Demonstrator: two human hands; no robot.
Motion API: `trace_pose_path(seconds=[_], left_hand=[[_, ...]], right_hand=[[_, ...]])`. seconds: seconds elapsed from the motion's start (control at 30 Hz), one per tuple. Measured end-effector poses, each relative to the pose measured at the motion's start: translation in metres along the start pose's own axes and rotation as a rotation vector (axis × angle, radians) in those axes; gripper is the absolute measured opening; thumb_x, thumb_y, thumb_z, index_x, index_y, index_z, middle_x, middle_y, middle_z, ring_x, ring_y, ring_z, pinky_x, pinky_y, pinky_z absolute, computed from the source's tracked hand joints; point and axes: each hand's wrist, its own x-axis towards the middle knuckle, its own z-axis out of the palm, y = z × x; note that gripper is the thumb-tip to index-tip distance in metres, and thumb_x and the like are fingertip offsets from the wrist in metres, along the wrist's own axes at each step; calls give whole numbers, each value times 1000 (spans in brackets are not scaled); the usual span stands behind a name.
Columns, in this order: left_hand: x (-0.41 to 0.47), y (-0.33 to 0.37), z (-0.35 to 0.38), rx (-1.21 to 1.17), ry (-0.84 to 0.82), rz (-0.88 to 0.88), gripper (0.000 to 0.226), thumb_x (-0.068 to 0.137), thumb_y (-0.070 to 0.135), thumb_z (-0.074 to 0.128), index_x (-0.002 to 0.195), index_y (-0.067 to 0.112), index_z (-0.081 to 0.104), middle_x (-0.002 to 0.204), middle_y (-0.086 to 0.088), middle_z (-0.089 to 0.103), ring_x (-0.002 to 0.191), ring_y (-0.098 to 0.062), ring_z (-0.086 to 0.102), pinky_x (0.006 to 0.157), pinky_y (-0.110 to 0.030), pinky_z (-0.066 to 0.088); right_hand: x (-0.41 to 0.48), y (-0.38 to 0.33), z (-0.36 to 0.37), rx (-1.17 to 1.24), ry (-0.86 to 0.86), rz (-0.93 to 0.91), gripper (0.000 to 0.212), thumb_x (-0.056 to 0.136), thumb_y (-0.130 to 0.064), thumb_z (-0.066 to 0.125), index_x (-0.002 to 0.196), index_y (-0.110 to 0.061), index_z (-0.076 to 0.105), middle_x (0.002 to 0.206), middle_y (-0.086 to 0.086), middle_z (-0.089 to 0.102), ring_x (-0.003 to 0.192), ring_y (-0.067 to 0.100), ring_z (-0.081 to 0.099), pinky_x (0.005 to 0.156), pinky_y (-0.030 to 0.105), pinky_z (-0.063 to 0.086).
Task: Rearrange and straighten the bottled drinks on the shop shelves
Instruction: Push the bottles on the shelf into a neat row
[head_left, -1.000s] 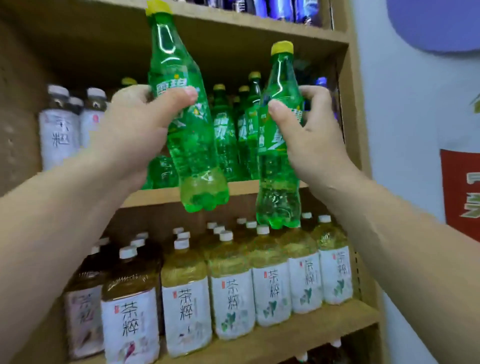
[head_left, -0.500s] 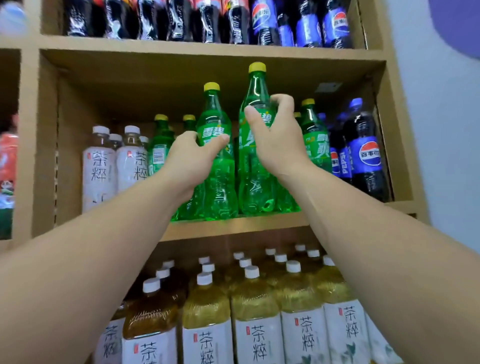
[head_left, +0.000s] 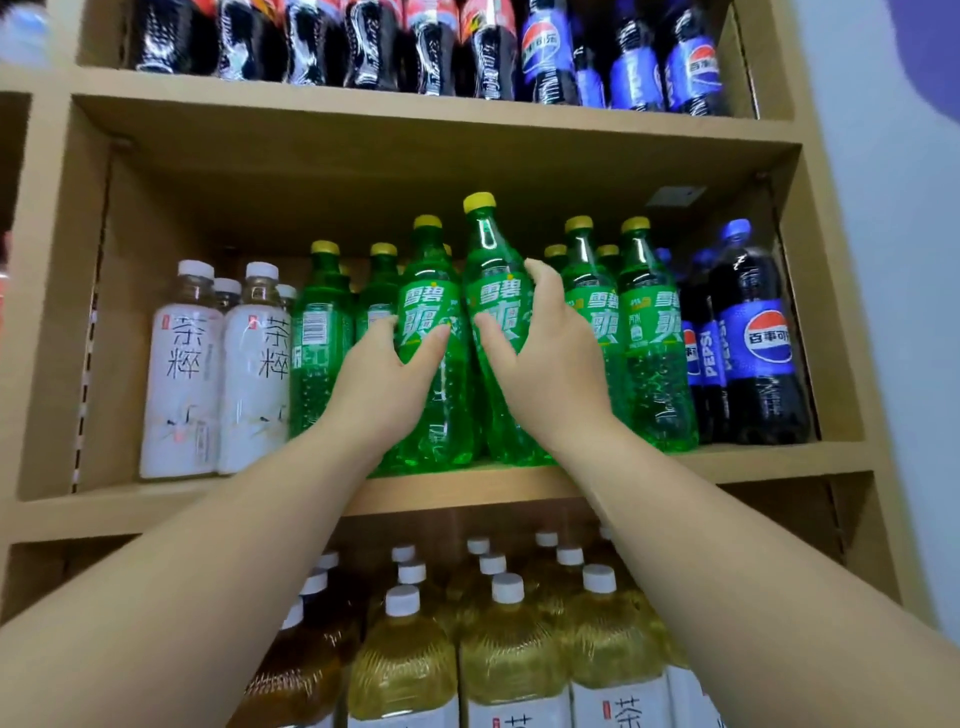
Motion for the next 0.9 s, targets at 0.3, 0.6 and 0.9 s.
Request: trace_pose_path(seconds=[0.3, 0.6, 0.9], left_hand=[[-3, 0, 3, 15, -100, 69, 76, 98, 56, 54, 160, 24, 22, 161, 0, 37, 140, -27, 46, 111, -45, 41], [-8, 6, 1, 79, -270, 1, 85, 96, 39, 59, 162, 31, 6, 94, 1, 61, 53, -17, 61, 47, -30, 53], [-6, 3, -1, 178, -293, 42, 99, 91, 44, 71, 162, 37, 2, 169, 3, 20, 55, -16, 72, 63, -40, 64]], right_hand=[[-27, 18, -13, -108, -59, -26, 74, 96, -48, 62, 156, -33, 22, 134, 6, 51, 123, 23, 49, 92, 32, 41], [-44, 30, -26, -107, -135, -3, 73, 94, -49, 66, 156, -43, 29, 120, -1, 48, 90, 14, 55, 80, 29, 48], [-47, 29, -25, -196, -166, 43, 71, 96, -50, 63, 158, -44, 28, 105, -3, 49, 86, 14, 49, 73, 26, 36]])
